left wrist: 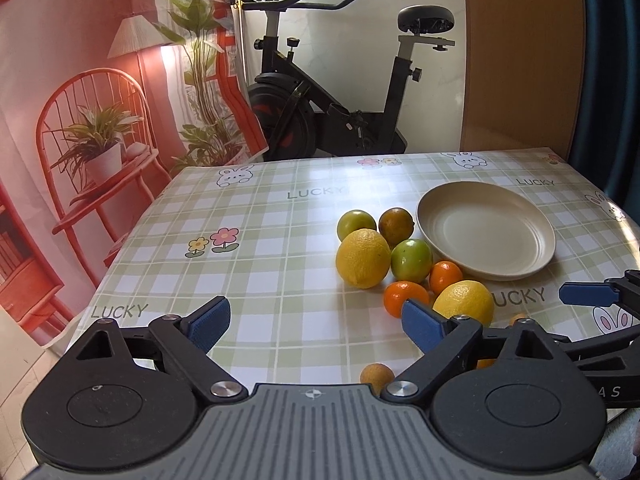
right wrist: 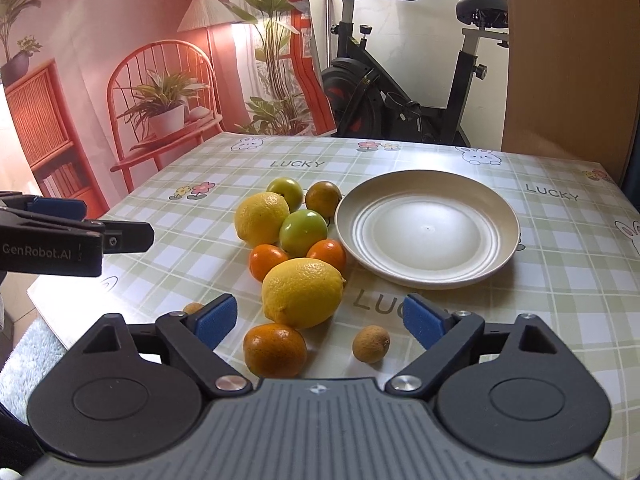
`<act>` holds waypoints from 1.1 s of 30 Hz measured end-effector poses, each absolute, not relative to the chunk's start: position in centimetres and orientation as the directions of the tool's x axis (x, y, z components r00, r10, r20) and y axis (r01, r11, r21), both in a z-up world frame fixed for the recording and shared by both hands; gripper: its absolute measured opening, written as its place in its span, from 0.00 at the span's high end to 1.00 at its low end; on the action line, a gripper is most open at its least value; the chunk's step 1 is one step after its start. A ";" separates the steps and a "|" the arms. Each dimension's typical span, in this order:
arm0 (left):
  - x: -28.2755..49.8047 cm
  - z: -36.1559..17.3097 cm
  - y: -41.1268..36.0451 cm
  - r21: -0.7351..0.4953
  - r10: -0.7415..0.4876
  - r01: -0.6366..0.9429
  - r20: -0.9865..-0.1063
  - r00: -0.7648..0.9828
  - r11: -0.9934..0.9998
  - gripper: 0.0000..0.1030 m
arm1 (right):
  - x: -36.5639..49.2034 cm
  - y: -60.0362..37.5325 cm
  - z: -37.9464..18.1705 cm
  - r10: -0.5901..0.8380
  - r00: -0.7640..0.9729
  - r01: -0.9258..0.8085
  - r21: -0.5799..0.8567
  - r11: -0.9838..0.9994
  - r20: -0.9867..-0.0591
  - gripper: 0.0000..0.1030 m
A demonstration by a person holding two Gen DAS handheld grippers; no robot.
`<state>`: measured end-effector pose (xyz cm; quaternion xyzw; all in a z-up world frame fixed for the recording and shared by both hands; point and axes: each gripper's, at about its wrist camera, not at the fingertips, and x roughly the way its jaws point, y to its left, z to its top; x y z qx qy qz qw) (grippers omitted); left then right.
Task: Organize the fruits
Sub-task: 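Move the left gripper toward the orange beside the lemon, then close the left gripper around the orange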
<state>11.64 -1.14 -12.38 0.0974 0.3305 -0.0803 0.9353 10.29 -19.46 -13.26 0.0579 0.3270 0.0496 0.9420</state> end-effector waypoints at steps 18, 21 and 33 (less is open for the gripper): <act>13.6 -15.6 -2.7 -0.097 -0.320 0.376 -0.739 0.593 0.921 0.57 | 10.6 -18.3 -15.4 0.233 0.700 -0.206 0.122 0.971 -0.675 0.49; 13.9 -16.3 -3.3 -0.142 -0.375 0.422 -0.751 0.544 0.895 0.58 | 10.8 -18.2 -15.8 0.250 0.688 -0.217 0.136 0.967 -0.682 0.51; 14.2 -17.6 -5.2 -0.224 -0.471 0.513 -0.774 0.423 0.829 0.58 | 11.8 -18.0 -17.3 0.301 0.633 -0.253 0.177 0.951 -0.713 0.51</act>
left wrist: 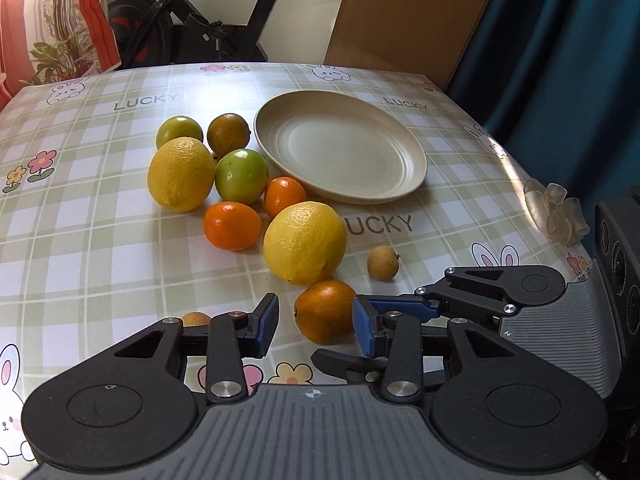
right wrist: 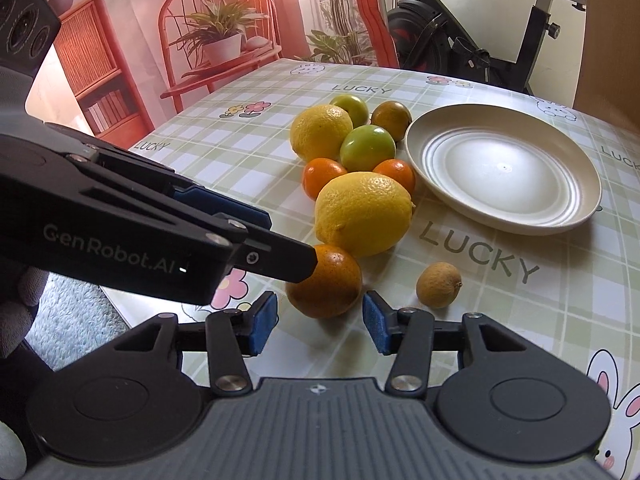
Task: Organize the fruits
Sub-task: 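Close the left gripper around the orange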
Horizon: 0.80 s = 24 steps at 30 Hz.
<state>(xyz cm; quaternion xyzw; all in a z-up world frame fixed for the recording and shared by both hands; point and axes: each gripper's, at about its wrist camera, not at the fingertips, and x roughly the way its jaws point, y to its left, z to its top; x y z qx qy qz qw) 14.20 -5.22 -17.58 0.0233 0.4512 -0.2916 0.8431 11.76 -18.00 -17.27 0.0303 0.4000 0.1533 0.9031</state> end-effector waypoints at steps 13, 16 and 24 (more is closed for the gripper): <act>15.6 -19.6 -5.6 -0.303 -0.503 0.482 -0.783 0.365 0.822 0.58 | 12.2 -18.0 -17.9 0.308 0.624 -0.252 0.188 0.949 -0.718 0.55; 15.5 -19.6 -5.2 -0.318 -0.509 0.469 -0.778 0.368 0.824 0.58 | 12.2 -18.0 -17.9 0.309 0.627 -0.250 0.191 0.949 -0.716 0.55; 14.9 -19.2 -5.6 -0.285 -0.492 0.484 -0.783 0.380 0.827 0.60 | 12.1 -17.8 -17.8 0.299 0.634 -0.247 0.179 0.952 -0.713 0.55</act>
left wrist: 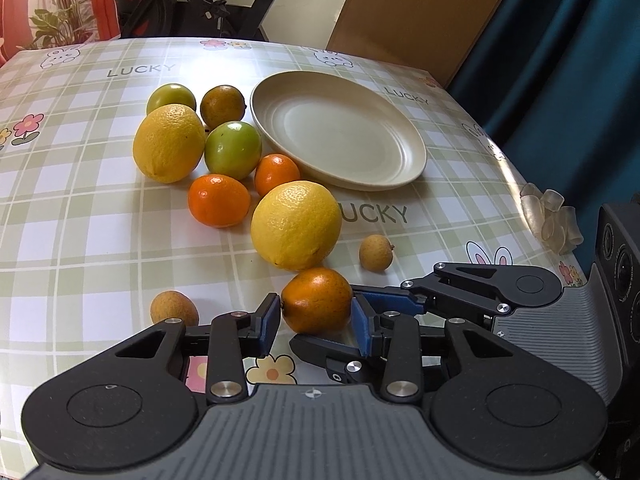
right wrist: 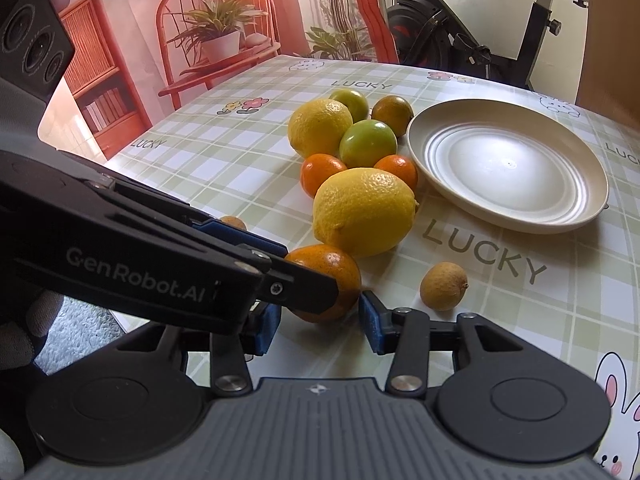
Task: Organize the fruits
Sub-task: 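Close the left gripper around the orange, then carry the orange with the left gripper over the plate and lower it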
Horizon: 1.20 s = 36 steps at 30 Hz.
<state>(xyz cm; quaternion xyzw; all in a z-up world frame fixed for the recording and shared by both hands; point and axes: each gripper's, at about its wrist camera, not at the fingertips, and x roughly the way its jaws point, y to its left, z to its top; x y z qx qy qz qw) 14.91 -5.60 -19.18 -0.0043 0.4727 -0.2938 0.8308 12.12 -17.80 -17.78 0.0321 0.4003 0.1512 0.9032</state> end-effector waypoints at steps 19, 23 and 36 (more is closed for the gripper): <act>14.6 -15.0 -8.6 -0.206 -0.529 0.605 -0.736 0.422 0.769 0.60 | 10.5 -19.6 -14.5 0.208 0.721 -0.146 0.148 0.978 -0.661 0.56; 16.3 -13.7 -10.0 -0.184 -0.528 0.615 -0.726 0.441 0.767 0.60 | 11.5 -20.7 -13.3 0.191 0.745 -0.143 0.126 0.982 -0.639 0.56; 24.3 -13.7 -12.5 -0.165 -0.480 0.578 -0.754 0.448 0.799 0.60 | 19.0 -23.3 -13.0 0.216 0.757 -0.173 0.129 0.976 -0.617 0.56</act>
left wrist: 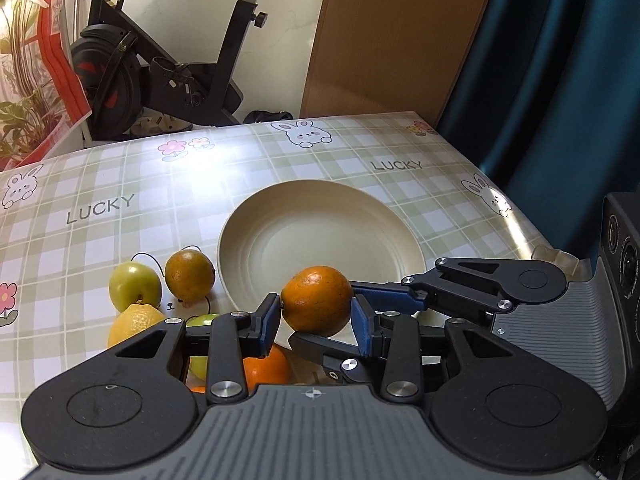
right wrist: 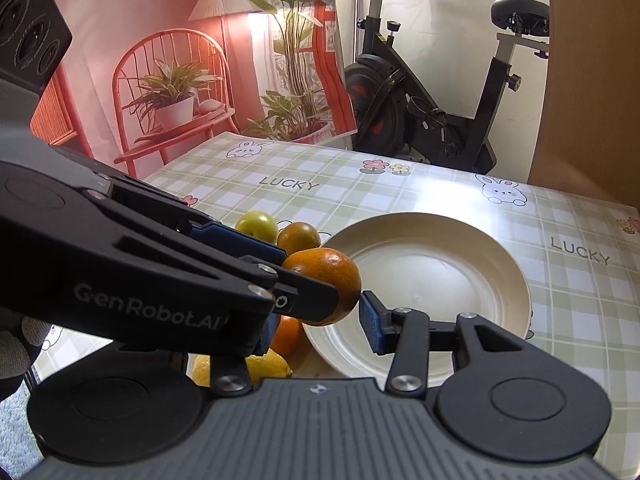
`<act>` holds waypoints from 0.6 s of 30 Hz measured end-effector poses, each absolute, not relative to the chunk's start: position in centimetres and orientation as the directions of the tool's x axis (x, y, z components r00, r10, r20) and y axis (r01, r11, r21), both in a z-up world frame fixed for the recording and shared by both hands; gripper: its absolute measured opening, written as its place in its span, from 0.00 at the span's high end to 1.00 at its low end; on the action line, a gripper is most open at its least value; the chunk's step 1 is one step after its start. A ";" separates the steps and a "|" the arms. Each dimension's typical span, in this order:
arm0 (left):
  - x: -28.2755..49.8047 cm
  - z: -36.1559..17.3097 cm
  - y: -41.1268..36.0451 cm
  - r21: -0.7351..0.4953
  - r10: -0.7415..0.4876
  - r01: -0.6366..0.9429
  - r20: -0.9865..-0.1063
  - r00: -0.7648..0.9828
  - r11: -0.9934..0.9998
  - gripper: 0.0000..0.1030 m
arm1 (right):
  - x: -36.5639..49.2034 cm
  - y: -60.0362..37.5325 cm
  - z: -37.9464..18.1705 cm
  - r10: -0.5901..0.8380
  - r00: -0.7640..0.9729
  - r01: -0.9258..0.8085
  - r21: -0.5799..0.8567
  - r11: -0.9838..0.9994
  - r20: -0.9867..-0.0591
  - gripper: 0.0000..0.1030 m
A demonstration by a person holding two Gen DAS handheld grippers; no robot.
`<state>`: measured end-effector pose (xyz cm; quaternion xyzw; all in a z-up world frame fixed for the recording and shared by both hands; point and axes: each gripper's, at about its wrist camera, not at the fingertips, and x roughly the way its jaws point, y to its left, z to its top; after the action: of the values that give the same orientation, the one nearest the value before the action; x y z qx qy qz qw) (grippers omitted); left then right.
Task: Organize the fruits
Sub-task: 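Carry the orange with the left gripper over the plate and lower it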
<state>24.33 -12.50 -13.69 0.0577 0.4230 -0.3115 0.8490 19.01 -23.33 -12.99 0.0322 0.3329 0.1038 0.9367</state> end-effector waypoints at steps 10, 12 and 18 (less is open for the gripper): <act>29.1 -16.8 -12.5 -0.172 -0.425 0.521 -0.803 0.417 0.836 0.60 | 24.4 -24.7 -16.1 0.272 0.697 -0.180 0.205 0.962 -0.663 0.55; 29.6 -17.1 -12.5 -0.170 -0.421 0.515 -0.804 0.420 0.840 0.60 | 25.1 -24.6 -16.4 0.273 0.688 -0.184 0.202 0.962 -0.672 0.55; 30.8 -17.7 -13.1 -0.154 -0.401 0.512 -0.815 0.418 0.845 0.61 | 26.4 -24.6 -17.2 0.279 0.678 -0.183 0.212 0.960 -0.680 0.55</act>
<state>30.84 -13.07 -17.74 0.0592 0.4661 -0.2719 0.8399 26.37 -24.65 -17.17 0.0634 0.3806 0.1265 0.9139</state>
